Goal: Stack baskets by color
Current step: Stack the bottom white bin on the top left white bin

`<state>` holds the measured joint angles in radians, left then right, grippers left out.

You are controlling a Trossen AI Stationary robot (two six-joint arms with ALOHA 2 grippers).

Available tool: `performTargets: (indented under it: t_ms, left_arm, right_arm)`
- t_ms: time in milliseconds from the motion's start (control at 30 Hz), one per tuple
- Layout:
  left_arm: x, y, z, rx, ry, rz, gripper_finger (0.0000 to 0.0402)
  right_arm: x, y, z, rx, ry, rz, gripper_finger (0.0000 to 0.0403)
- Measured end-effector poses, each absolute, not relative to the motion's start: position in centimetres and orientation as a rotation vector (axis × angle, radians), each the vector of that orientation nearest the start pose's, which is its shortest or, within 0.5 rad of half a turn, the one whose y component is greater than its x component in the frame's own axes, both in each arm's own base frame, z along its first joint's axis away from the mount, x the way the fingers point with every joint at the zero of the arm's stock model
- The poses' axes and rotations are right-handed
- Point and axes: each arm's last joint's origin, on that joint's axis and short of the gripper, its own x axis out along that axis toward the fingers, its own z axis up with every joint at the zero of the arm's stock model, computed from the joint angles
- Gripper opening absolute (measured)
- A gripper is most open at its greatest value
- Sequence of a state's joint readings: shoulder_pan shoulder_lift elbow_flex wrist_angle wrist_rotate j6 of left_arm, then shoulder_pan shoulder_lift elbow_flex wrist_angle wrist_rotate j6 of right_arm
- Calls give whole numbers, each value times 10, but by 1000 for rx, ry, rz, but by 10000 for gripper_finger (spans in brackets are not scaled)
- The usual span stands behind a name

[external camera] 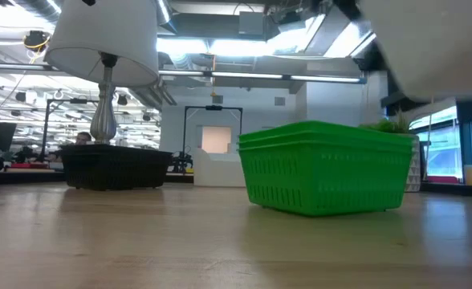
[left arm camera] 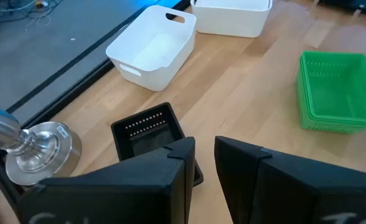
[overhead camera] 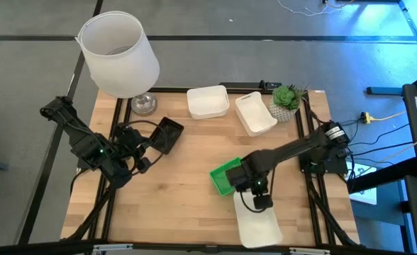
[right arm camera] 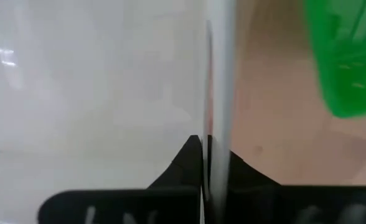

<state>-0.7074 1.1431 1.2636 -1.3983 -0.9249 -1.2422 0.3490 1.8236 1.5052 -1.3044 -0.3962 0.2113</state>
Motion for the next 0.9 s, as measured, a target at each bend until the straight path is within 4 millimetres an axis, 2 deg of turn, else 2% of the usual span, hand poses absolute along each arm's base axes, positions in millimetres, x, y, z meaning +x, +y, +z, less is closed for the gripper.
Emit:
performTargets:
  t_ms: [133, 267, 500, 600, 700, 900]
  left_arm:
    - [145, -94, 351, -193, 594, 626, 54]
    - [145, -93, 352, -171, 574, 634, 54]
    - [145, -93, 352, -164, 563, 640, 54]
    - [145, -93, 352, -144, 587, 624, 54]
    - [145, -93, 352, -117, 602, 611, 54]
    - [145, -93, 352, -63, 610, 599, 54]
  right_arm:
    - [322, 109, 283, 249, 1628, 267, 1]
    - [339, 83, 319, 297, 1450, 37, 1]
    - [354, 18, 368, 409, 1089, -489, 0]
    - [356, -14, 372, 501, 982, -672, 0]
    - [357, -47, 368, 606, 916, -785, 0]
    - [353, -116, 354, 755, 838, -879, 0]
